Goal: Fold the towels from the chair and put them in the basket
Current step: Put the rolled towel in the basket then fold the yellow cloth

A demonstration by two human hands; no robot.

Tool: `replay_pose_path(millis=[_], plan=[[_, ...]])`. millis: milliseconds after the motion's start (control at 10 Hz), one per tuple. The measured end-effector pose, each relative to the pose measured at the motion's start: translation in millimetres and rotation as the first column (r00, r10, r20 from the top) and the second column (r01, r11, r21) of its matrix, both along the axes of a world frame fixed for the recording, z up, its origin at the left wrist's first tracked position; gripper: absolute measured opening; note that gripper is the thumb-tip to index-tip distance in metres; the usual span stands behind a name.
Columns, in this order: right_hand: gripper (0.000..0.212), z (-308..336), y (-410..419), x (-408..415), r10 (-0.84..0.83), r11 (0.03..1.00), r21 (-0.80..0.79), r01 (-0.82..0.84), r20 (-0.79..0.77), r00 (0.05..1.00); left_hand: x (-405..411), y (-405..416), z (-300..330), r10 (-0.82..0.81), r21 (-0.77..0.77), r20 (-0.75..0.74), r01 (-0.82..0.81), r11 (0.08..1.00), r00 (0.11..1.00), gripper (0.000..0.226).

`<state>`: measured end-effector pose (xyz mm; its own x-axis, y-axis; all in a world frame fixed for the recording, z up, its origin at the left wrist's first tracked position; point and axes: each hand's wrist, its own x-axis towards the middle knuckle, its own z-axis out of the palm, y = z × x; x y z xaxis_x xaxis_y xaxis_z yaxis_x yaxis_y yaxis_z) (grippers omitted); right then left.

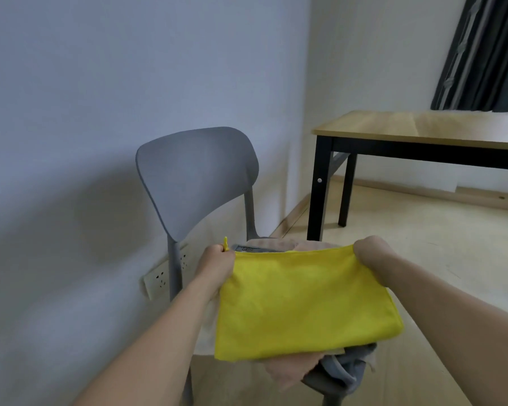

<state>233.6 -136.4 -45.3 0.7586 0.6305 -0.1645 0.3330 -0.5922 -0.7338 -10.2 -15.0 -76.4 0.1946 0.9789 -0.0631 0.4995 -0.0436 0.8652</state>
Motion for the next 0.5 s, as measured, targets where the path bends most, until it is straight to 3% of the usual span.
replay_pose_path(millis=[100,200,300,500], plan=[[0.031,-32,18,21,0.065,0.996,0.064,-0.056,-0.157,0.985,1,9,-16,-0.024,0.042,-0.071,0.027,0.999,0.997,0.026],[0.010,-39,21,20,0.023,0.997,0.073,-0.008,-0.202,0.979,-2,9,-23,-0.041,0.149,-0.116,0.058,0.987,0.992,0.028],[0.017,-38,21,21,-0.013,0.997,0.065,0.029,-0.228,0.974,-6,6,-21,-0.019,0.292,-0.171,0.069,0.954,0.985,0.031],[0.025,-20,12,5,0.045,0.999,0.001,-0.046,-0.219,0.975,-13,-14,-5,-0.065,0.241,-0.294,0.139,0.960,0.954,0.021]])
